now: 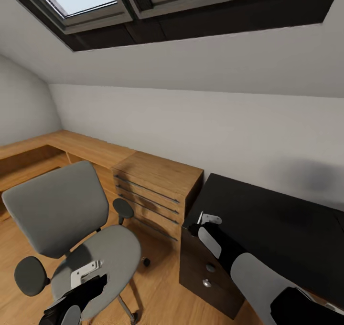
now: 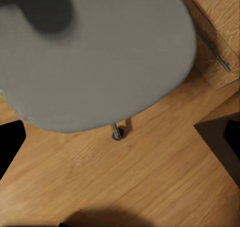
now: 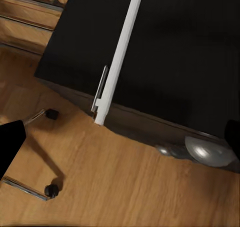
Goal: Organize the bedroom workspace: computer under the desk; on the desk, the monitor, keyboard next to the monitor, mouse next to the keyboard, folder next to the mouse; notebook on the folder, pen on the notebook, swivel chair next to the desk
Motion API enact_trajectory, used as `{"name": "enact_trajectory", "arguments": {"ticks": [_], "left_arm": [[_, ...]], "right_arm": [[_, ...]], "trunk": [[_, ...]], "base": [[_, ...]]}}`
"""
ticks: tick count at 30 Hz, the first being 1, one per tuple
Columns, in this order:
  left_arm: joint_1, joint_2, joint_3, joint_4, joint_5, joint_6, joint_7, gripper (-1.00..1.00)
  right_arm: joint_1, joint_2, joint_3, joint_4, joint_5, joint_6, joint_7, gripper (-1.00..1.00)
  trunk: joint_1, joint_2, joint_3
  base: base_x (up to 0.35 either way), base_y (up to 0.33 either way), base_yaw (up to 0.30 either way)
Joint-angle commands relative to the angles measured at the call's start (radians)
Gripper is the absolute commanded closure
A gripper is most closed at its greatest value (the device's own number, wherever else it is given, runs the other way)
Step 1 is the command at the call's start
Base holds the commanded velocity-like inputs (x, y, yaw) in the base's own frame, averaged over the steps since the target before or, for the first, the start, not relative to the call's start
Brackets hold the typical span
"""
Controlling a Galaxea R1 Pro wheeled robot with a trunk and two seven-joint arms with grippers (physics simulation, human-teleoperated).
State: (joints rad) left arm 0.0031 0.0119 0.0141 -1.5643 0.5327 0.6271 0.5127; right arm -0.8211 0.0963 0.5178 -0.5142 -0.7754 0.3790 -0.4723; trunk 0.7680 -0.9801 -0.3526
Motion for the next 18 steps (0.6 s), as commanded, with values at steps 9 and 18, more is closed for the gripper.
{"name": "enact_trajectory", "arguments": {"ticks": [9, 18], "left_arm": [[0.000, -0.001, -0.003, -0.002, 0.011, 0.003, 0.009, -1.00], [0.000, -0.001, -0.005, -0.002, 0.012, 0.003, 0.009, -1.00]], "right_arm": [[-0.001, -0.001, 0.007, 0.003, 0.034, 0.002, -0.015, -1.00], [-0.001, -0.001, 0.007, 0.004, 0.071, 0.001, -0.027, -1.00]], "trunk": [[0.000, -0.001, -0.004], [0.000, -0.001, -0.004]], "base": [[0.000, 0.000, 0.110], [0.000, 0.000, 0.007]]}}
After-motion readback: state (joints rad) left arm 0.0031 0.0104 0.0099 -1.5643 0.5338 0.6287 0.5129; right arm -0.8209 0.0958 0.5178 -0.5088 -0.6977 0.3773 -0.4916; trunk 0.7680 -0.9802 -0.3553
